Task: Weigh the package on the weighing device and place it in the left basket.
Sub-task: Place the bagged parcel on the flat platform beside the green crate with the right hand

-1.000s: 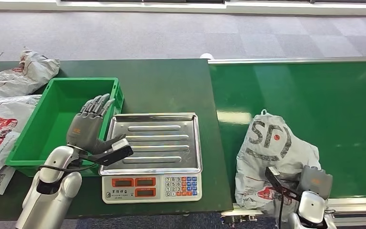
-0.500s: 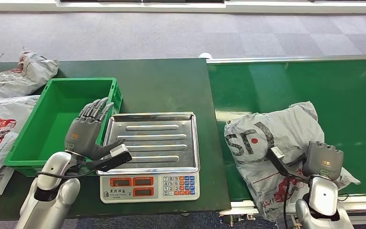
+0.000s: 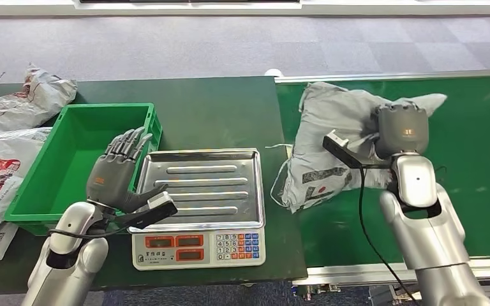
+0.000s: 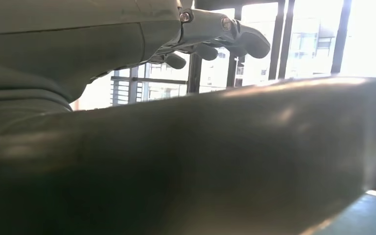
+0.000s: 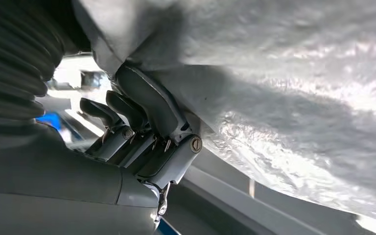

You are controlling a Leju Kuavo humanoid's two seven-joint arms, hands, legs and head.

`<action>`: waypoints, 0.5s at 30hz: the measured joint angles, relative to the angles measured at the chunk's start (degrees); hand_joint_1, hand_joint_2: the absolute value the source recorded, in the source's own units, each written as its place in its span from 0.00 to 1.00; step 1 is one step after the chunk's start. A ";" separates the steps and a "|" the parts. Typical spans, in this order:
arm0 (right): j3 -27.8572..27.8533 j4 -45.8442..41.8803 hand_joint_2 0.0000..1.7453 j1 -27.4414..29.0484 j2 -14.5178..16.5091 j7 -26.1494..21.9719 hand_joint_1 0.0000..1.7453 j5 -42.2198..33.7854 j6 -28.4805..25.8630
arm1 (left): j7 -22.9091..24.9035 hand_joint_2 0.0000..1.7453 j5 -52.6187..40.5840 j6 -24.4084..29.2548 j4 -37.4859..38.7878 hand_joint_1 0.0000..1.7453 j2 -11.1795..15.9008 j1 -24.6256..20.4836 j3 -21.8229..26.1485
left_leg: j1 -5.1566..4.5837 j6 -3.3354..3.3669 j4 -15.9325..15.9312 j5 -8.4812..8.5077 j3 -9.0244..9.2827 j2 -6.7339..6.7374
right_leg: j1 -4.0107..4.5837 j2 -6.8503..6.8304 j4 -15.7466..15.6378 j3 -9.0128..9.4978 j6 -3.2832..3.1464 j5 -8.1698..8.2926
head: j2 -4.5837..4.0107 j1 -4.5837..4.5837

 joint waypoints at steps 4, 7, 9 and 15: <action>7.56 4.39 1.00 -12.68 2.23 0.25 1.00 -0.57 5.71 | -0.22 0.00 0.71 0.01 0.55 0.00 -0.98 -1.87 -0.10 | -0.11 -0.11 0.01 0.23 -0.31 0.00 | -0.10 0.00 0.15 -0.43 -0.07 0.19 | 0.00 0.01; 13.14 9.95 1.00 -22.60 4.36 -0.64 1.00 -2.04 7.75 | -0.86 0.00 1.87 0.51 1.67 0.00 -1.37 -3.48 -0.36 | -0.12 -0.19 0.01 0.40 -0.47 0.00 | -0.08 0.01 0.20 -0.66 -0.11 0.32 | 0.00 -0.01; 15.79 12.85 1.00 -26.18 5.90 -1.38 1.00 -3.47 7.90 | -1.49 0.00 2.63 1.10 2.42 0.00 -1.42 -3.93 -0.41 | -0.07 -0.23 0.01 0.43 -0.47 -0.04 | -0.04 -0.01 0.20 -0.65 -0.12 0.33 | 0.00 -0.01; 23.35 18.63 1.00 -29.64 10.12 -3.74 1.00 -9.36 6.52 | -1.95 0.00 3.84 3.38 5.93 0.00 -1.44 -6.54 -0.58 | -0.01 -0.30 0.00 0.48 -0.48 -0.02 | -0.01 -0.01 0.24 -0.67 -0.18 0.37 | 0.00 0.00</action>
